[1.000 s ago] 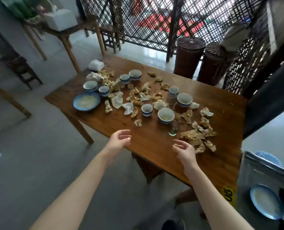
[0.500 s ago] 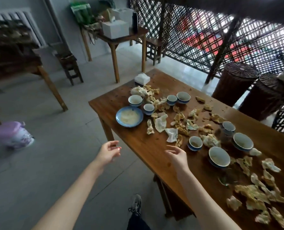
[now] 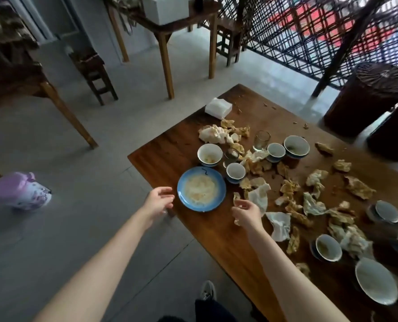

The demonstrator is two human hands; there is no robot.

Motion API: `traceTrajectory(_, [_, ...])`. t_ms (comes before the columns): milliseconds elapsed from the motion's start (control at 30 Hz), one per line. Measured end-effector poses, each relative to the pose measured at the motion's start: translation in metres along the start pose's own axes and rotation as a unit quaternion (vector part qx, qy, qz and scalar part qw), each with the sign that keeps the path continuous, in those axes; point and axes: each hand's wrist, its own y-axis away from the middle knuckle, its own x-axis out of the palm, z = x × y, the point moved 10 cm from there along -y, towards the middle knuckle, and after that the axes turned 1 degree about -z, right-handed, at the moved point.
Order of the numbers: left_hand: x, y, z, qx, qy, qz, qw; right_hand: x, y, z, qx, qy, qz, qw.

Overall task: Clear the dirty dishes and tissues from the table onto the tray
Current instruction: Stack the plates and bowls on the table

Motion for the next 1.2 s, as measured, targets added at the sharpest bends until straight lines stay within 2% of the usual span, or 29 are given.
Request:
traceTrajectory(100, [0.006,-0.023,0.004,-0.021,-0.025,0.017,0.999,0.014,-0.012,-0.006,0.022,0.055,0.002,0.998])
traceTrajectory(267, [0.017,-0.068,-0.004,-0.008,-0.097,0.046,0.994,0.033,-0.024,-0.004,-0.001,0.154,-0.035,0.987])
traceTrajectory(433, [0.033,-0.112,-0.003,-0.031,-0.124,0.091,0.988,0.05,-0.035,-0.005,0.023,0.156,-0.077,0.984])
traceTrajectory(667, [0.048,-0.148,-0.002,-0.039,-0.179,0.207,0.961,0.058,-0.042,-0.024,0.106,0.073,-0.129,0.983])
traceTrajectory(767, [0.045,-0.152,-0.003,-0.044,-0.167,0.237,0.956,0.061,-0.033,-0.031,0.131,0.017,-0.151,0.98])
traceTrajectory(967, [0.066,-0.131,-0.016,-0.011,-0.16,0.312,0.936,0.05,0.013,-0.04,0.139,-0.091,-0.188,0.968])
traceTrajectory(1200, [0.149,-0.05,-0.028,0.05,-0.211,0.432,0.876,-0.009,0.103,-0.082,0.142,-0.216,-0.306,0.916])
